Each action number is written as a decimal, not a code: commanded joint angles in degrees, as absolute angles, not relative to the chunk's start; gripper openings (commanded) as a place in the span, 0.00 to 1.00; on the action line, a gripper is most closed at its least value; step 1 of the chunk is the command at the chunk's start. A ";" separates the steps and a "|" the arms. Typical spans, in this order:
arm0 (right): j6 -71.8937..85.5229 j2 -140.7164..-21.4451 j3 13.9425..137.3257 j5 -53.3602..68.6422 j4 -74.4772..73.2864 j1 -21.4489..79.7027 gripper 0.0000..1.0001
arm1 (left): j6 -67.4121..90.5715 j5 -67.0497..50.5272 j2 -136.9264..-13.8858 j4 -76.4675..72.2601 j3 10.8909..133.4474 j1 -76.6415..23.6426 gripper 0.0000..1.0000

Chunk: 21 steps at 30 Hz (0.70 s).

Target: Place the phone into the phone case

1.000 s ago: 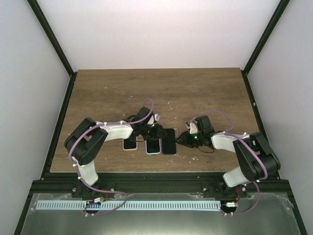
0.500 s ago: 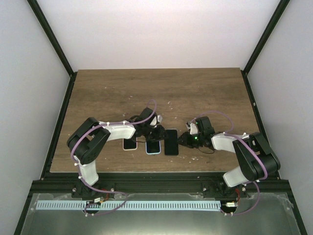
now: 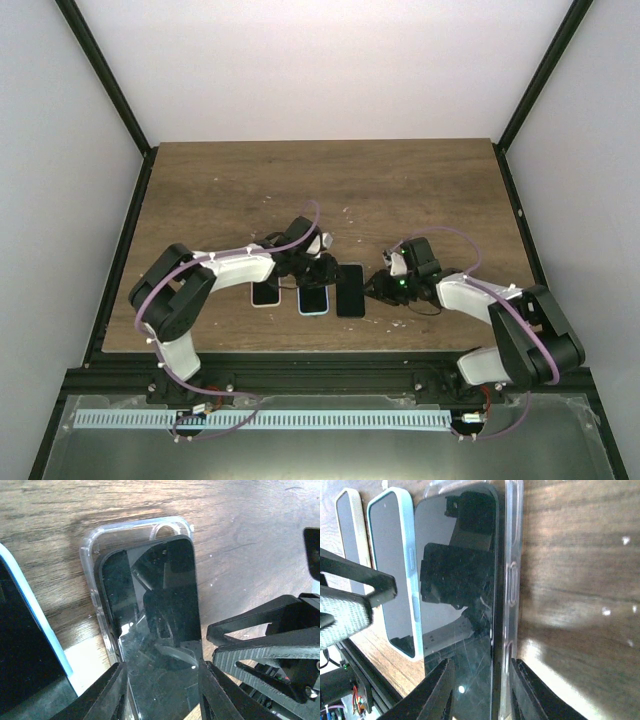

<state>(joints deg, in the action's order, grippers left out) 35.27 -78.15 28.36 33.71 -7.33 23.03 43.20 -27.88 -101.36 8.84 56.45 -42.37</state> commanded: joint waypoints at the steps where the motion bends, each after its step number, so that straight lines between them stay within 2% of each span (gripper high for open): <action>1: 38.98 -74.39 30.12 32.24 -14.35 24.32 0.32 | 41.37 -28.32 -99.20 10.56 55.70 -42.62 0.42; 6: 42.84 -68.24 28.41 32.35 -16.75 25.75 0.39 | 41.50 -30.44 -97.24 9.08 53.97 -42.00 0.46; 9: 43.55 -66.20 29.11 27.18 -20.17 29.02 0.42 | 41.37 -31.42 -95.99 8.67 52.87 -41.23 0.49; 15: 49.76 -65.51 29.19 19.46 -22.73 37.42 0.60 | 41.56 -34.55 -94.31 7.20 51.24 -38.83 0.50; 21: 53.64 -68.83 31.17 9.56 -26.12 45.95 0.71 | 40.74 -36.31 -93.04 7.18 50.35 -36.24 0.51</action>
<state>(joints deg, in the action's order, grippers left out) 49.76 -66.76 28.38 18.72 -22.28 41.54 41.87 -34.33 -95.24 8.21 51.51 -37.63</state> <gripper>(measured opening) 0.676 0.508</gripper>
